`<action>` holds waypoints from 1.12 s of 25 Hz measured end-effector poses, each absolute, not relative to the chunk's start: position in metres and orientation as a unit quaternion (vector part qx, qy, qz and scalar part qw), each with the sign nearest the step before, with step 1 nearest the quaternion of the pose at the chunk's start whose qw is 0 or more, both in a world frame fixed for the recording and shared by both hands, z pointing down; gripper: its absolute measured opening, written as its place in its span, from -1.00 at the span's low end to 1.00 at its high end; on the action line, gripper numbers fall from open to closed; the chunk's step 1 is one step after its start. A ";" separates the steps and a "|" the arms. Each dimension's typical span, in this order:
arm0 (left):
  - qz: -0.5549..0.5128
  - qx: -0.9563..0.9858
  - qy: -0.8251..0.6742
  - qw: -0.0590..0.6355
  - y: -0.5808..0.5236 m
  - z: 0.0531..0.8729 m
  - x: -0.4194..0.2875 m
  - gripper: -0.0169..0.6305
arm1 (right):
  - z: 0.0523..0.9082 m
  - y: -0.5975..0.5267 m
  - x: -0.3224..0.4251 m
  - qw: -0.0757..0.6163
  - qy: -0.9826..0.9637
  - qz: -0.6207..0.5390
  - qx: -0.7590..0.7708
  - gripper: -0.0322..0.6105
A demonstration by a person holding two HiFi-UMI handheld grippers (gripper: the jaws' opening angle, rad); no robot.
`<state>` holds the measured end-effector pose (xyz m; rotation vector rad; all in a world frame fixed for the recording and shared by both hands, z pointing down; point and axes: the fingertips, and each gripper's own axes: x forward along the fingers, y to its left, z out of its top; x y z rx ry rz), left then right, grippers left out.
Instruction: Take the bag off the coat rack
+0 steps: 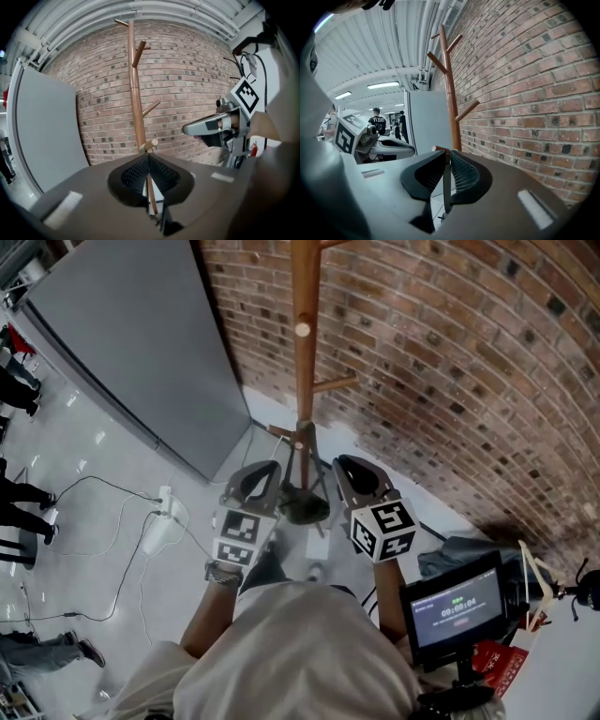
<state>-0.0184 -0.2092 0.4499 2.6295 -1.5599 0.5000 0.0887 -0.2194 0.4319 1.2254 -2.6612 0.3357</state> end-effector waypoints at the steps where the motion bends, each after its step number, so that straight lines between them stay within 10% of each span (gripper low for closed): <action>1: 0.161 0.853 -0.496 0.026 -0.214 0.455 -0.017 -0.95 | 0.436 -0.223 0.087 0.101 -0.897 0.116 0.415 -0.78; 28: 0.210 0.895 -0.379 0.106 -0.276 0.591 0.009 -0.56 | 0.525 -0.279 0.048 0.181 -0.867 0.167 0.434 -0.43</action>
